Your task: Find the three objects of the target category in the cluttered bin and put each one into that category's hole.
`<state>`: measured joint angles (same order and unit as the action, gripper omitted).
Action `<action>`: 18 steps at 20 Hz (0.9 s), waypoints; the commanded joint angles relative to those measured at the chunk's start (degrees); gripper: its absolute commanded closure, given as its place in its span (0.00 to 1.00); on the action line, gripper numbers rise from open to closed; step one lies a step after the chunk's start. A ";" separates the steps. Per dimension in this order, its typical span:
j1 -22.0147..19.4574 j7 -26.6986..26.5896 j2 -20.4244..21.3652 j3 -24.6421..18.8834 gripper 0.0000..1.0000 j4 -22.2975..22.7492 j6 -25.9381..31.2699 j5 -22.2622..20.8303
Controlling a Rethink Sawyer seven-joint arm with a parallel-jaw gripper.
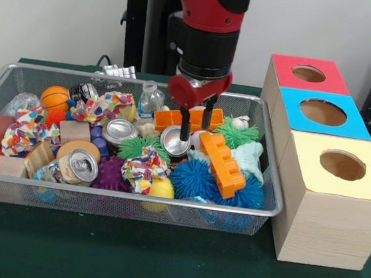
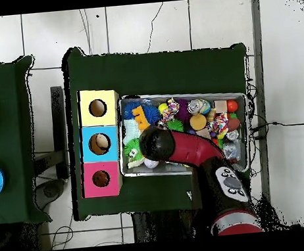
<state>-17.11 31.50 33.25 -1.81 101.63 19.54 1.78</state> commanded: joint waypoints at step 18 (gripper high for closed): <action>-8.82 10.17 -2.72 -10.17 0.00 -4.94 0.58 0.55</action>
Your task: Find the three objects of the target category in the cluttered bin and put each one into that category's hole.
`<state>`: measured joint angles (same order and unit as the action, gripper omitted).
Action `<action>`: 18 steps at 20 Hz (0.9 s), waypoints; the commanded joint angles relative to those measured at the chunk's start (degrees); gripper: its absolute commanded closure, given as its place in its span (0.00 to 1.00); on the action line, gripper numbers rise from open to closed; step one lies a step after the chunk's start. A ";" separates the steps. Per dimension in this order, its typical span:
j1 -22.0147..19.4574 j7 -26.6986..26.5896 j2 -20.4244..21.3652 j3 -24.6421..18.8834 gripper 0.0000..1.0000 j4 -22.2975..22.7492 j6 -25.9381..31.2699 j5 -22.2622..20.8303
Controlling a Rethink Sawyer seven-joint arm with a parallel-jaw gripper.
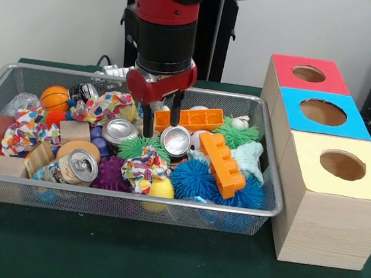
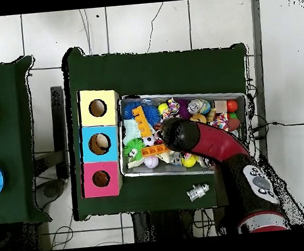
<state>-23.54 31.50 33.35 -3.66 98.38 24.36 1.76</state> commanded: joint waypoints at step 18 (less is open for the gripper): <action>-11.51 8.53 -7.62 -22.21 0.00 4.85 -10.99 -3.07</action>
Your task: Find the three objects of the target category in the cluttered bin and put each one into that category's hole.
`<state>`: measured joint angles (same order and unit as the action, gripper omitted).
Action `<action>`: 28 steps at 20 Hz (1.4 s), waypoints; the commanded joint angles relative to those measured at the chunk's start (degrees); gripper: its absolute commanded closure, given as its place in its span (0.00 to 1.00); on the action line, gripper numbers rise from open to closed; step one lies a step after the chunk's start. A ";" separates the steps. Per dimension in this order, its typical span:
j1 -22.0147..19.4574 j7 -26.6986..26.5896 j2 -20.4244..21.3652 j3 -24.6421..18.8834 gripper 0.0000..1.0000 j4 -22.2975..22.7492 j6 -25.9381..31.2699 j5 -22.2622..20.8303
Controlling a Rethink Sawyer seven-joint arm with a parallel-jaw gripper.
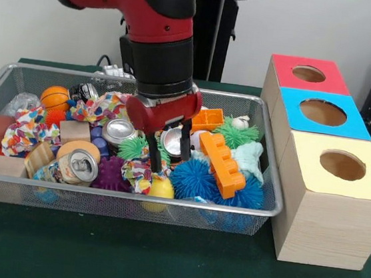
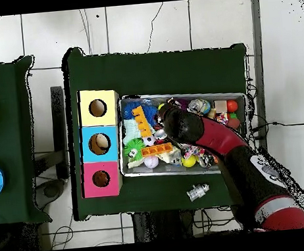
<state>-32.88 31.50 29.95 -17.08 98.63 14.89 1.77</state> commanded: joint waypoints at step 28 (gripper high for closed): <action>12.12 9.30 -8.41 11.74 0.00 -7.74 15.24 -9.54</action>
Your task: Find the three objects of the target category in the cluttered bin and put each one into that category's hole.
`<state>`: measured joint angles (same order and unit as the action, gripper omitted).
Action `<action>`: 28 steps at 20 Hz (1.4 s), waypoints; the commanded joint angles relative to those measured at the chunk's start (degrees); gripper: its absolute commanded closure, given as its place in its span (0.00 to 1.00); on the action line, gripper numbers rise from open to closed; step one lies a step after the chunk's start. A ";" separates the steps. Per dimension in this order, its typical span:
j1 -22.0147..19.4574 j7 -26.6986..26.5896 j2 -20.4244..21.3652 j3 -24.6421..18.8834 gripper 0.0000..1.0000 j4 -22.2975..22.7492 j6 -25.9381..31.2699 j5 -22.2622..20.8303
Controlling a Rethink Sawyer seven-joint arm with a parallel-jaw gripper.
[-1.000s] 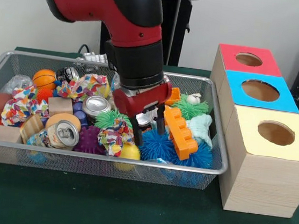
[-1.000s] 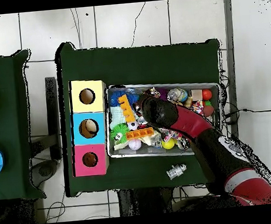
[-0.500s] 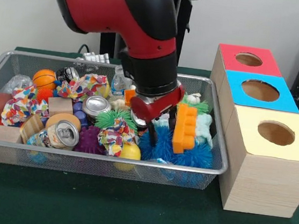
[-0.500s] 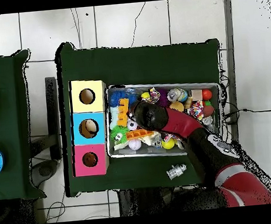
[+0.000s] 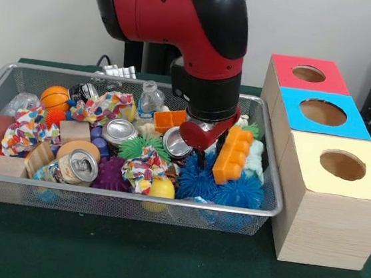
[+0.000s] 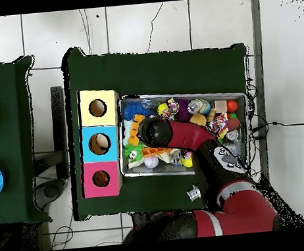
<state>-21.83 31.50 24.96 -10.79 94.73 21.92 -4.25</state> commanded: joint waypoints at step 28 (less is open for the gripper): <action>-7.20 8.63 -4.40 -7.38 1.00 0.11 -2.77 0.55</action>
<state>-23.61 31.50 24.43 -9.25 92.27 21.93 -4.27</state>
